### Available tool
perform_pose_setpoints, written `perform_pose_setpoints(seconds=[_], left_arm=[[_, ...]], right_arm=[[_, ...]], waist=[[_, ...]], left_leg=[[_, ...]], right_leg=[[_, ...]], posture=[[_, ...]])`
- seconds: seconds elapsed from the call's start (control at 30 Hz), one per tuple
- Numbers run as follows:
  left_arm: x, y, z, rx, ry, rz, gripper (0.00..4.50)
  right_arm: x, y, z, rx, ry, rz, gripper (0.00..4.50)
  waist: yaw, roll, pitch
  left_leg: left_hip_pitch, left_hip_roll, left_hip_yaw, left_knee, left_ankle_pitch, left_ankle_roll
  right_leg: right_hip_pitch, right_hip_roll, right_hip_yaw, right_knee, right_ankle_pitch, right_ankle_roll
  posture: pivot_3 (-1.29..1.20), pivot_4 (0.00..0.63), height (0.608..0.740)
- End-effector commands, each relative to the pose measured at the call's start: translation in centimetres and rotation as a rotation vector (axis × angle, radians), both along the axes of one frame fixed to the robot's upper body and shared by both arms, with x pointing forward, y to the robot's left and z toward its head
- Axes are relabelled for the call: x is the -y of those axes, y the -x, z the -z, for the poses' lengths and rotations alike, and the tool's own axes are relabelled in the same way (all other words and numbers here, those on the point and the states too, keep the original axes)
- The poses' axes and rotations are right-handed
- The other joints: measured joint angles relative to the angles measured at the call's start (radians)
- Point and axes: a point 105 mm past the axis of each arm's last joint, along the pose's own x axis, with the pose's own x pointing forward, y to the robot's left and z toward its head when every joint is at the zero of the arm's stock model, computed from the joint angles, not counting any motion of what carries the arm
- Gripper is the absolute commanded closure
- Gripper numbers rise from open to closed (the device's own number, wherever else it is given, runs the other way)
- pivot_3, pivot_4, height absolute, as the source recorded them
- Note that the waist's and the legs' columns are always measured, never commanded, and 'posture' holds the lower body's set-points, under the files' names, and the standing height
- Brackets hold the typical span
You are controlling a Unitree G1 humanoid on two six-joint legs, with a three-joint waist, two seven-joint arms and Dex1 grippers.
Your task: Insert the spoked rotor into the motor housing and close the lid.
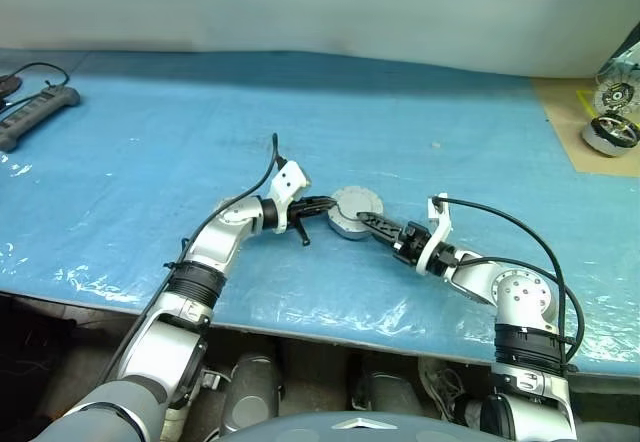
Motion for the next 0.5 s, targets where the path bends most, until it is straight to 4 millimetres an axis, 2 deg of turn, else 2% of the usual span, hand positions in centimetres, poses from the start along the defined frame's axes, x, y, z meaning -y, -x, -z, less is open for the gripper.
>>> perform_pose_setpoints(seconds=[0.03, 0.2, 0.4, 0.5], left_arm=[[0.3, 0.4, -2.0, 0.048, 0.017, 0.025, 4.5], [0.2, 0.7, -2.4, 0.043, 0.017, 0.024, 4.5], [0.3, 0.4, -2.2, 0.025, 0.062, 0.015, 4.5], [0.0, 0.0, -3.4, 0.021, 0.113, 0.008, 4.5]], right_arm=[[0.0, 0.0, -0.3, 0.012, -0.014, 0.011, 2.1], [-0.9, 0.3, -0.2, 0.019, -0.016, -0.021, 3.31], [-1.1, 0.2, 0.0, 0.013, -0.012, -0.02, 3.38], [-1.1, 0.1, 0.1, 0.011, -0.009, -0.019, 3.38]], waist=[[-0.001, 0.0, 0.0], [-0.002, 0.0, 0.0], [-0.002, 0.0, 0.0], [-0.003, 0.0, 0.0]], left_leg=[[0.0, 0.0, 0.0, 0.0, 0.0, 0.0], [-0.001, 0.0, 0.0, -0.001, 0.0, 0.0], [0.0, 0.0, 0.0, -0.001, 0.0, 0.0], [0.0, 0.0, 0.0, -0.001, 0.0, 0.0]], right_leg=[[0.0, 0.0, 0.0, 0.0, 0.0, 0.0], [-0.001, 0.0, 0.0, 0.0, 0.0, 0.0], [-0.001, 0.0, 0.0, 0.0, 0.0, 0.0], [-0.001, 0.0, 0.0, 0.0, 0.0, 0.0]], posture=[[0.0, 0.15, 0.74], [0.0, 0.15, 0.74], [0.0, 0.15, 0.74], [0.0, 0.15, 0.74]])
